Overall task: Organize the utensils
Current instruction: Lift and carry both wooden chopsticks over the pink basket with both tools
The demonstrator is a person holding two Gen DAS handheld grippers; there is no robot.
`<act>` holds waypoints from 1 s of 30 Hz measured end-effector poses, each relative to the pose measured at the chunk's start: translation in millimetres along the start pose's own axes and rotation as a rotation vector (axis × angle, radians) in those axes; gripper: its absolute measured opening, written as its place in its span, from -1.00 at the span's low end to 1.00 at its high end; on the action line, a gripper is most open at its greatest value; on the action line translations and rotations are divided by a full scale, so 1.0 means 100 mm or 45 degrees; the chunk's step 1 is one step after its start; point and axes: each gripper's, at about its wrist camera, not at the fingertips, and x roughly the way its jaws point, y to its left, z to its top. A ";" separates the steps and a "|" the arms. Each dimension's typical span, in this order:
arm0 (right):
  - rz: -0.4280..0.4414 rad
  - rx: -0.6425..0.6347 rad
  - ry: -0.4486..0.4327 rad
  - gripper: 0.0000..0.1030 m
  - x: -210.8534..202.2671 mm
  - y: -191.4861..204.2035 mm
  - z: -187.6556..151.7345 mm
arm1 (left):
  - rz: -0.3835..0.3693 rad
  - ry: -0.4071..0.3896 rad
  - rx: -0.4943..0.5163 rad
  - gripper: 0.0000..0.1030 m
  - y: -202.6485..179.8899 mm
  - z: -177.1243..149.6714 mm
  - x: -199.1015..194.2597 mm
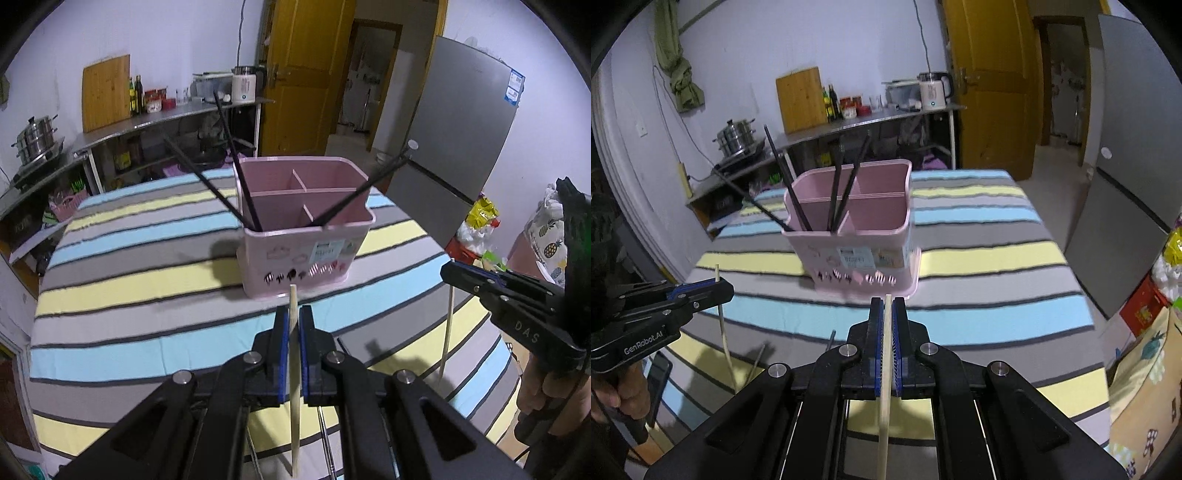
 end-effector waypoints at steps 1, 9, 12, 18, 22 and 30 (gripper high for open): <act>0.000 -0.001 -0.011 -0.92 -0.04 0.00 0.02 | 0.000 -0.008 0.003 -0.88 -0.01 0.02 -0.02; -0.004 -0.016 -0.086 -0.92 -0.24 0.03 0.14 | 0.005 -0.065 0.014 -0.88 -0.01 0.13 -0.19; -0.003 -0.017 -0.103 -0.92 -0.29 0.04 0.14 | 0.003 -0.078 0.014 -0.88 -0.01 0.13 -0.24; -0.006 -0.017 -0.099 -0.92 -0.39 0.04 0.06 | -0.009 -0.079 0.013 -0.88 -0.04 0.01 -0.32; -0.018 -0.027 -0.095 -0.92 -0.48 0.05 0.01 | -0.019 -0.082 0.021 -0.88 -0.09 -0.08 -0.40; -0.044 -0.041 -0.079 -0.92 -0.64 0.06 -0.09 | -0.008 -0.063 0.030 -0.88 -0.13 -0.19 -0.52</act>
